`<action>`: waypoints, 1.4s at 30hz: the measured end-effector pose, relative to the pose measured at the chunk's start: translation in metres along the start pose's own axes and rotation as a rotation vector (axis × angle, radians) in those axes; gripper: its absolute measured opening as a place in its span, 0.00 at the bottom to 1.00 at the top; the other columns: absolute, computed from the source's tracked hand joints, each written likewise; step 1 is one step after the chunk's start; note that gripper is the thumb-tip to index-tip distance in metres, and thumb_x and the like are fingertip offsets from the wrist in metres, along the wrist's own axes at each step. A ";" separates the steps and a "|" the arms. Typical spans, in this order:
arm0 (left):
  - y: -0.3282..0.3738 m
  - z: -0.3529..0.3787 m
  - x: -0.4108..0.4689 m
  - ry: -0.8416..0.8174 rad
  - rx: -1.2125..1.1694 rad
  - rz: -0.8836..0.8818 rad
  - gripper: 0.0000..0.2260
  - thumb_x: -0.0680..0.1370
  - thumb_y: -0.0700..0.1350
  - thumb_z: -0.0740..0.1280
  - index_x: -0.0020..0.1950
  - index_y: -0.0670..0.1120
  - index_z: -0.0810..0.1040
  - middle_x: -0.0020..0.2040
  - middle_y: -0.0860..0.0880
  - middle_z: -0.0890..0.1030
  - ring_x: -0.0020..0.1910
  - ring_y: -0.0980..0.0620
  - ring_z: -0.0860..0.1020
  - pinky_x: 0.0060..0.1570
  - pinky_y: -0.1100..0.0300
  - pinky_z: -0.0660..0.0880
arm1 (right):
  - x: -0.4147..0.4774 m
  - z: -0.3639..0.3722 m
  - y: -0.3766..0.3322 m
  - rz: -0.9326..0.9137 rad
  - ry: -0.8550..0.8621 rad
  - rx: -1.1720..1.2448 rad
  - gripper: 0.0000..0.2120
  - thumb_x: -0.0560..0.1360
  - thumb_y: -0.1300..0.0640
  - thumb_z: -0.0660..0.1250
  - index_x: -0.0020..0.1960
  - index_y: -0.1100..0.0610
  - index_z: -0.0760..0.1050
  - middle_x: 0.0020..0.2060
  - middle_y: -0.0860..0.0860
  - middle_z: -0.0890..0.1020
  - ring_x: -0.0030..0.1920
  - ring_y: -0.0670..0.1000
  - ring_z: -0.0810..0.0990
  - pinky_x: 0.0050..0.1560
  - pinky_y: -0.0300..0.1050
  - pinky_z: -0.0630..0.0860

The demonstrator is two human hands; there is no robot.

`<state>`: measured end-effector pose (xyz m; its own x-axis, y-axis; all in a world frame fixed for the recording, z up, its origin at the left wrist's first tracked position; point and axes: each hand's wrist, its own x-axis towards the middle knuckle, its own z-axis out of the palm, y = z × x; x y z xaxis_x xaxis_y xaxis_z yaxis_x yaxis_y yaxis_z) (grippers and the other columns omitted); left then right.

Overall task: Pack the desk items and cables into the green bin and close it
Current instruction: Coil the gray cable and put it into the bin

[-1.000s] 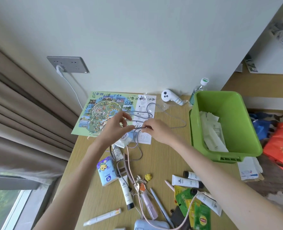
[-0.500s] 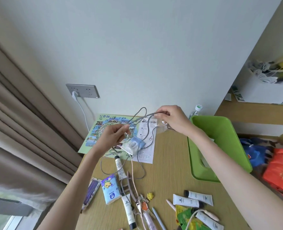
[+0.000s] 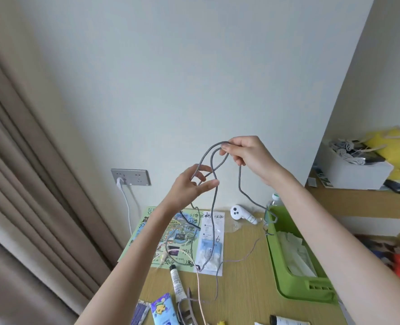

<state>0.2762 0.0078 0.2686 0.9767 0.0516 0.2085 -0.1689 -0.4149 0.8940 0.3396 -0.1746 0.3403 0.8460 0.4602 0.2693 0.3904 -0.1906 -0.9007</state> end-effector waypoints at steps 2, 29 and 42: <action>0.019 0.001 0.004 -0.029 0.043 0.063 0.10 0.76 0.54 0.70 0.52 0.50 0.81 0.37 0.57 0.76 0.33 0.55 0.71 0.37 0.65 0.68 | 0.000 -0.010 -0.011 0.006 0.038 -0.002 0.11 0.78 0.55 0.65 0.41 0.58 0.81 0.24 0.43 0.70 0.27 0.44 0.67 0.30 0.32 0.65; 0.051 -0.023 -0.003 0.093 0.253 -0.048 0.13 0.80 0.41 0.56 0.35 0.42 0.68 0.31 0.43 0.65 0.32 0.49 0.61 0.33 0.57 0.58 | -0.112 0.050 0.118 0.355 -0.078 -0.075 0.09 0.79 0.60 0.63 0.41 0.60 0.77 0.38 0.57 0.84 0.44 0.51 0.83 0.55 0.50 0.78; 0.002 -0.051 -0.022 0.109 0.358 -0.135 0.18 0.82 0.45 0.59 0.33 0.45 0.76 0.26 0.47 0.70 0.26 0.49 0.65 0.30 0.58 0.61 | -0.110 0.022 0.111 0.272 0.066 -0.113 0.16 0.82 0.57 0.58 0.42 0.59 0.81 0.34 0.52 0.82 0.34 0.49 0.78 0.33 0.36 0.75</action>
<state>0.2476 0.0524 0.2865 0.9640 0.2149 0.1567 0.0353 -0.6871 0.7257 0.2815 -0.2276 0.2033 0.9455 0.3219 0.0480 0.1806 -0.3962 -0.9002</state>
